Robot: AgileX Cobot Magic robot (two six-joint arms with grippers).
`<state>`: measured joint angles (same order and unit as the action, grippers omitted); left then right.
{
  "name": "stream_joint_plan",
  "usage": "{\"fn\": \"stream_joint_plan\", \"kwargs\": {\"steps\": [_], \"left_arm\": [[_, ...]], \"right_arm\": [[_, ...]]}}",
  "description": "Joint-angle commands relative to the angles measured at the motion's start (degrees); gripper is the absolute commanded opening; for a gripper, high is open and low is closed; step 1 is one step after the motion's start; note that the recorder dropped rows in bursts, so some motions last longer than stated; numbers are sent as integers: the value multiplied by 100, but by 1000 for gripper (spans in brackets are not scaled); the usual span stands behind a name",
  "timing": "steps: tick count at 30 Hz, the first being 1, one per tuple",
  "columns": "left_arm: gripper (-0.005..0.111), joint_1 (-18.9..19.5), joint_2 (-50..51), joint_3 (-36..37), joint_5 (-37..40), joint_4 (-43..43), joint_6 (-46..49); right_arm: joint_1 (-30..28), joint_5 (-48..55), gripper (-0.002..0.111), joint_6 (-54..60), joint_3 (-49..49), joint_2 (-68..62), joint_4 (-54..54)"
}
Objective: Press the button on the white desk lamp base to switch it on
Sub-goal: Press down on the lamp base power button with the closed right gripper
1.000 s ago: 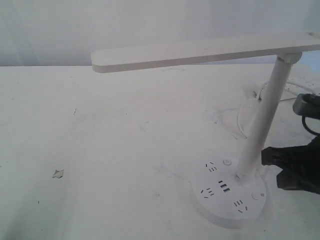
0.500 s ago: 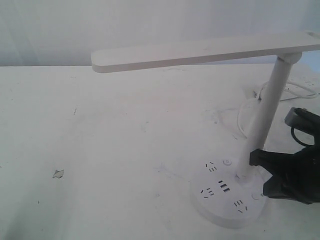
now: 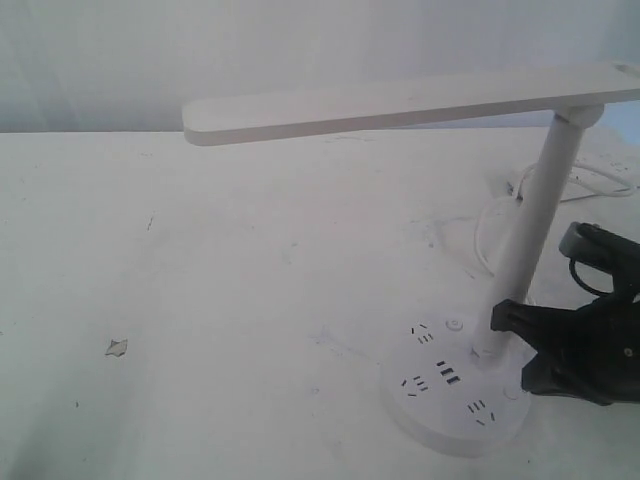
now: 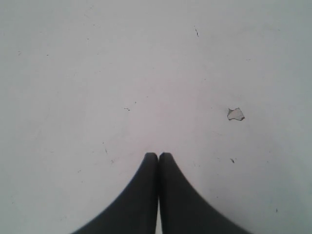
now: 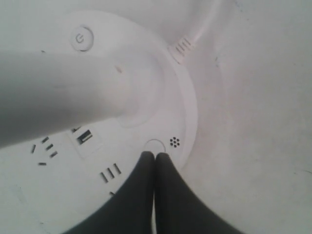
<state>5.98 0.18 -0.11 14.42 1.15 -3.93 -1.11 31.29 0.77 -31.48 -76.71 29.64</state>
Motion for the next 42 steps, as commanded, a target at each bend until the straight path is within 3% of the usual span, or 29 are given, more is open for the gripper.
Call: {"fn": "stream_joint_plan", "kwargs": {"steps": [1, 42], "left_arm": [[0, -47, -18, 11, 10, -3, -7], [0, -47, -18, 11, 10, -3, -7]], "right_arm": [[5, -48, 0, 411, 33, -3, 492], [5, -336, 0, 692, 22, -669, 829]]}}
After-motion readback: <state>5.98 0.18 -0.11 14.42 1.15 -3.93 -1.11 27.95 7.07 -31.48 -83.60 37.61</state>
